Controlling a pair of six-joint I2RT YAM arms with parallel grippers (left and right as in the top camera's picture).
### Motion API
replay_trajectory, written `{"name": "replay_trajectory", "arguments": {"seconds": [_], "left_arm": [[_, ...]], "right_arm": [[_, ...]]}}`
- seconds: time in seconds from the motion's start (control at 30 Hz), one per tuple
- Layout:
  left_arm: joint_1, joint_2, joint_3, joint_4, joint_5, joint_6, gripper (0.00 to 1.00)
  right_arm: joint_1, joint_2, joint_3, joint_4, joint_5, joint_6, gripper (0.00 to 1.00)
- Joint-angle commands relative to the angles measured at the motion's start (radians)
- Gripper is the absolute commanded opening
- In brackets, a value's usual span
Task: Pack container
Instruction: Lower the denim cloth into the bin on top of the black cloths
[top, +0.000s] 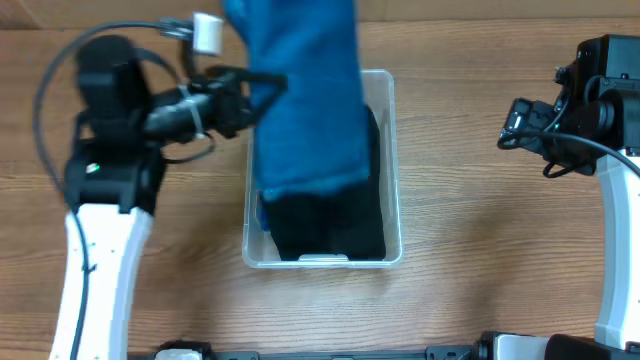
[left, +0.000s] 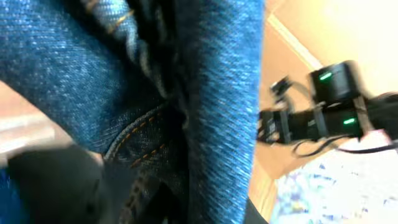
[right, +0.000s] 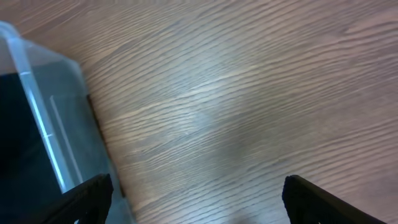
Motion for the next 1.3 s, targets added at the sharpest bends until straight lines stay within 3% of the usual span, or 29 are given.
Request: {"name": "replay_trajectory", "arguments": {"seconds": [0.0,0.13,0.27,0.47,0.53,0.8,0.93,1.07,1.27], "left_arm": [[-0.082,0.104,0.032,-0.105,-0.081,0.075,0.04],[-0.187,0.273,0.032,-0.189,-0.093,0.112,0.04],[-0.214,0.308,0.032,-0.135,-0.072,0.1,0.04],[-0.212,0.225,0.032,-0.045,-0.084,-0.038,0.04],[-0.212,0.207,0.032,-0.013,-0.097,-0.134,0.04],[-0.251,0.207,0.031,-0.185,-0.307,-0.18,0.04],[-0.263,0.209,-0.005,-0.174,-0.361,-0.18,0.04],[-0.263,0.209,-0.072,-0.05,-0.286,-0.184,0.04],[-0.261,0.209,-0.126,-0.187,-0.524,-0.172,0.04]], "right_arm": [[-0.002,-0.006,0.001,0.003,0.029,0.021,0.93],[-0.002,-0.006,0.001,0.003,0.028,0.021,0.94],[-0.002,-0.006,0.001,0.003,0.028,0.021,0.95],[-0.002,-0.006,0.001,0.003,0.028,0.021,0.94],[-0.002,-0.006,0.001,0.003,0.028,0.021,0.95],[-0.002,-0.006,0.001,0.004,0.02,0.02,0.95],[-0.002,-0.006,0.001,0.003,0.017,0.02,0.95],[-0.002,-0.006,0.001,0.003,0.017,0.02,0.95],[-0.002,-0.006,0.001,0.001,0.017,0.02,0.95]]}}
